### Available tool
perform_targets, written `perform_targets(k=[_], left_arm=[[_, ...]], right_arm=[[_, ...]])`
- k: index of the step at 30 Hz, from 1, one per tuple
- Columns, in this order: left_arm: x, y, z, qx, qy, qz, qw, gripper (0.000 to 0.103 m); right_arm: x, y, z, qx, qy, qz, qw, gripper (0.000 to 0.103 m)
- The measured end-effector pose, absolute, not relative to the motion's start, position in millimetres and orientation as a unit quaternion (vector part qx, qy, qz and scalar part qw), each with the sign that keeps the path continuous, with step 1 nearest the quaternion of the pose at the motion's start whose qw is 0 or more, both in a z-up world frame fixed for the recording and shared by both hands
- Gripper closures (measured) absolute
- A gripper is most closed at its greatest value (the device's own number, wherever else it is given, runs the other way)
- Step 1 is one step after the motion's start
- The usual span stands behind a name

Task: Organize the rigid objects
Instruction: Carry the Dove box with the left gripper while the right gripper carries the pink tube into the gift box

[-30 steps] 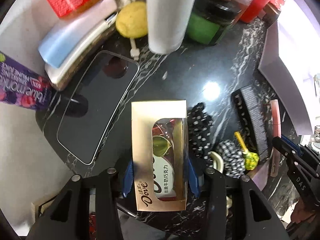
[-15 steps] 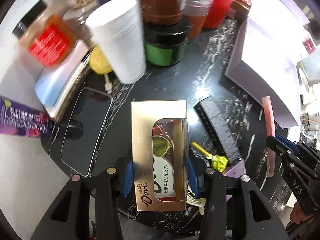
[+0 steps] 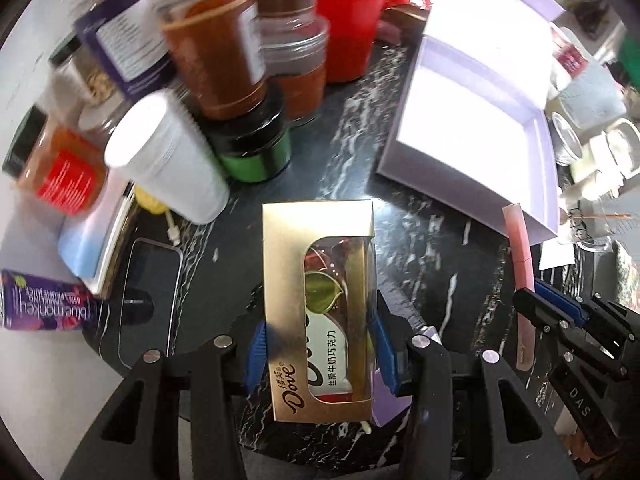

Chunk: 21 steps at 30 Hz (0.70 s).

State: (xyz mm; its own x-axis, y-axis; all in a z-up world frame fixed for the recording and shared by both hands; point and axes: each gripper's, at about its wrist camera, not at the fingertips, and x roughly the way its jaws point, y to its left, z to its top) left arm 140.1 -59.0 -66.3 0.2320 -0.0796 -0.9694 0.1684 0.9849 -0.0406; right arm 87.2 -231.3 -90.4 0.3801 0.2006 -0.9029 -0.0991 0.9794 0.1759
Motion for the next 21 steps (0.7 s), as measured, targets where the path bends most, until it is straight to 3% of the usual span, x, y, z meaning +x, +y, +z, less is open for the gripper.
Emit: perform_targets(k=[21], left_arm=[[185.1, -136.6, -36.0, 0.071, 0.570, -0.168, 0.801, 0.058]], right_arm=[[97.3, -297.8, -39.0, 0.098, 0.482, 0.047, 0.869, 0.089]])
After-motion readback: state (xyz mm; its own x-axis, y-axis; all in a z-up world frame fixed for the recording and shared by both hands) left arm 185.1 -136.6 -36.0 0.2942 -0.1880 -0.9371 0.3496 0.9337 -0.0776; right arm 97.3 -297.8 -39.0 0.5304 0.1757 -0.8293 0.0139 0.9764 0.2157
